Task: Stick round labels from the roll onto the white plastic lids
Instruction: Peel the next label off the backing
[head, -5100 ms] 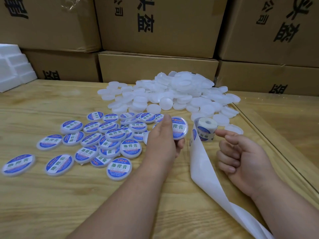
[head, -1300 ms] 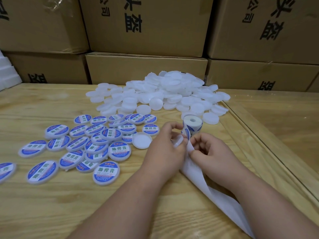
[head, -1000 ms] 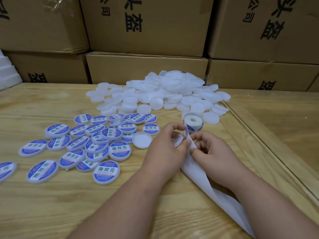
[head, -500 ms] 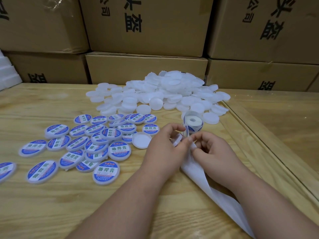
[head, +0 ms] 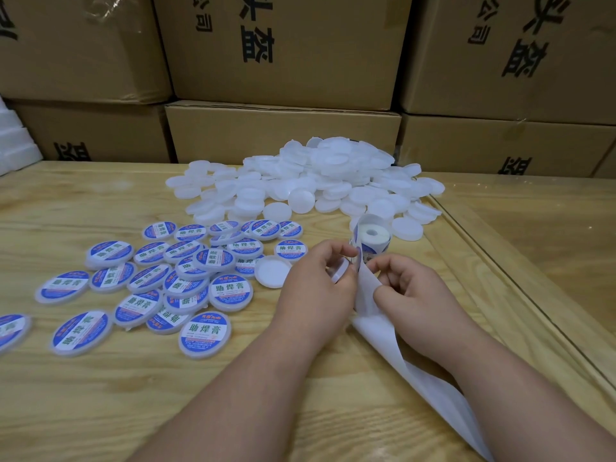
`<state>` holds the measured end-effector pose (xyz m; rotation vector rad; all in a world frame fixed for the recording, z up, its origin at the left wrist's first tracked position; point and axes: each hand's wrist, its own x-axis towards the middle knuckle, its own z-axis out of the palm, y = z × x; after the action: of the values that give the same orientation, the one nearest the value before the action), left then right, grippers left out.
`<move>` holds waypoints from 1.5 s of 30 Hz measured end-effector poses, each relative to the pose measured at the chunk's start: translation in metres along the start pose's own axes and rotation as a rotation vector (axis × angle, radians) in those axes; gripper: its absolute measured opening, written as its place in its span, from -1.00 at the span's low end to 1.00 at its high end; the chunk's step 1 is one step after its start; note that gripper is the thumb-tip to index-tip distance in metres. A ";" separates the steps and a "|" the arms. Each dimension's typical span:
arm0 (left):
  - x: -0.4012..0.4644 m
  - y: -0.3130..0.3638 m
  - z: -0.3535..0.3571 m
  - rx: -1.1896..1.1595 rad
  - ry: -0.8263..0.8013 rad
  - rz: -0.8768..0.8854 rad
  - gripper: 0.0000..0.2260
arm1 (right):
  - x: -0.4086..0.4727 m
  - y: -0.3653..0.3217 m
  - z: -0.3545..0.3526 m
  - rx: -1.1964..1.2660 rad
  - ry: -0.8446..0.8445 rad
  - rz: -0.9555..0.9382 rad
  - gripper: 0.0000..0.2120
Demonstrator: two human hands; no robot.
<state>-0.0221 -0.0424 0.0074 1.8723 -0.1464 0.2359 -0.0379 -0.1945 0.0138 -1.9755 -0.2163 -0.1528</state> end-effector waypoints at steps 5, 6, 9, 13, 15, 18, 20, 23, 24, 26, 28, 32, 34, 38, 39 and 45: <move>0.000 0.002 0.000 -0.020 0.008 -0.011 -0.89 | 0.000 -0.001 0.000 0.013 -0.003 -0.008 -0.69; -0.001 0.002 0.000 -0.028 0.007 -0.014 -0.87 | 0.000 -0.002 0.000 0.020 0.005 -0.007 -0.68; -0.001 0.002 0.000 -0.047 0.001 -0.018 -0.83 | -0.001 -0.004 0.000 0.036 0.027 0.009 -0.65; -0.001 0.002 0.000 -0.036 -0.002 -0.003 -0.84 | -0.002 -0.009 0.001 0.029 0.027 0.010 -0.67; -0.001 0.002 0.001 -0.035 -0.001 -0.004 -0.85 | -0.003 -0.009 0.001 0.028 0.019 0.012 -0.67; -0.001 0.002 0.000 -0.035 0.015 -0.025 -0.84 | -0.002 -0.008 0.000 0.041 0.005 0.002 -0.66; -0.001 0.003 -0.001 -0.058 0.039 -0.038 -0.83 | -0.002 -0.005 -0.001 0.039 0.027 0.002 -0.61; 0.000 0.004 -0.002 -0.122 0.083 -0.058 -0.81 | -0.001 -0.006 0.000 0.093 0.105 -0.005 -0.62; 0.000 0.004 -0.002 -0.149 0.097 -0.069 -0.80 | -0.001 -0.007 -0.001 0.113 0.133 -0.003 -0.62; 0.001 0.004 -0.003 -0.198 0.129 -0.091 -0.77 | 0.000 -0.007 -0.001 0.139 0.178 0.006 -0.59; 0.000 0.006 -0.004 -0.259 0.166 -0.115 -0.76 | 0.000 -0.007 -0.002 0.139 0.193 0.012 -0.61; 0.000 0.008 -0.008 -0.399 0.245 -0.103 -0.78 | 0.001 -0.003 -0.002 0.099 0.184 0.028 -0.61; -0.001 0.009 -0.009 -0.432 0.266 -0.085 -0.77 | 0.001 -0.002 -0.001 0.095 0.184 0.026 -0.61; -0.002 0.009 -0.010 -0.443 0.267 -0.073 -0.69 | 0.002 -0.001 -0.001 0.083 0.202 0.017 -0.61; -0.002 0.009 -0.010 -0.444 0.269 -0.072 -0.69 | 0.003 0.000 -0.002 0.085 0.212 0.019 -0.61; -0.001 0.010 -0.009 -0.451 0.301 -0.074 -0.76 | 0.003 0.001 0.001 0.104 0.217 -0.041 -0.63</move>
<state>-0.0264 -0.0371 0.0193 1.3736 0.0729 0.3952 -0.0347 -0.1939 0.0138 -1.8356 -0.1207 -0.3730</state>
